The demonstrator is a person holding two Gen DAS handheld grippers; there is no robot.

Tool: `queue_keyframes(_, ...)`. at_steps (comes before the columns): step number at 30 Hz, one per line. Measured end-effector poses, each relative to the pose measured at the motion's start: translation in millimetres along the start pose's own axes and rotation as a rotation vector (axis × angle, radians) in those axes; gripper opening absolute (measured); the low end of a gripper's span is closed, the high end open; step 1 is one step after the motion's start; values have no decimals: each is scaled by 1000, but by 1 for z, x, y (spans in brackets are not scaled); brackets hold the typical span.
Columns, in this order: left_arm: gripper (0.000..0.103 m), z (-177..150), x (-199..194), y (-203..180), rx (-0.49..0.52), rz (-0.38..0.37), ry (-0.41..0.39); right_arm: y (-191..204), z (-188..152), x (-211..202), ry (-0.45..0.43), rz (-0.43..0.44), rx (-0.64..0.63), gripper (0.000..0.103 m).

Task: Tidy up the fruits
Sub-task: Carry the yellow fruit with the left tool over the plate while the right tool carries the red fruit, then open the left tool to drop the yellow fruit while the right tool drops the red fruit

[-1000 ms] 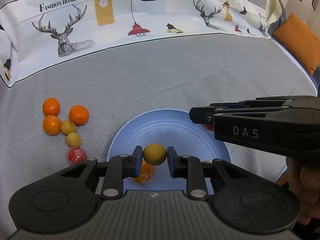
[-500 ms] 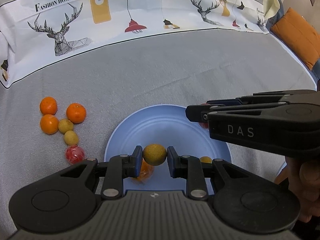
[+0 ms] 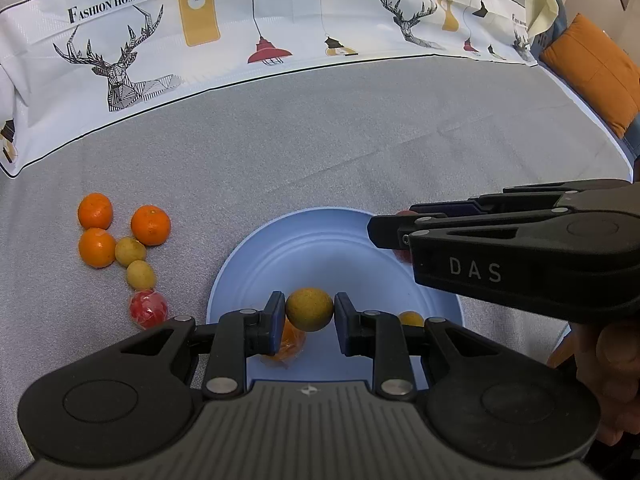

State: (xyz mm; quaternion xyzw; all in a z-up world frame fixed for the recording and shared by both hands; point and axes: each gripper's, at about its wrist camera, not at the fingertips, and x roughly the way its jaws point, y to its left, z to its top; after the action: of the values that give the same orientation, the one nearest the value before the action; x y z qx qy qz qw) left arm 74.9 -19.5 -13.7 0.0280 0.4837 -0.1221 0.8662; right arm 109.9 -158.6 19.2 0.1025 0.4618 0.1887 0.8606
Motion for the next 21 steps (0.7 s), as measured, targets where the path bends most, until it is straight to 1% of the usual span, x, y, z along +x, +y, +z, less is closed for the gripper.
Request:
queue_keyframes(13,29,0,0,0,-2,-2,-1,0,0,0,-2,0,-1,30)
queue_keyframes(15,30,0,0,0,-5,-7,-2,0,0,-1,-4,-5,2,30)
queue_keyframes(19,31,-1,-1,1,-8,-8,-5,-1,0,-1,-9,-12,14,39)
queue_keyframes(21,31,-1,-1,1,-9,-6,-4,-1,0,-2,-11,-14,16,41)
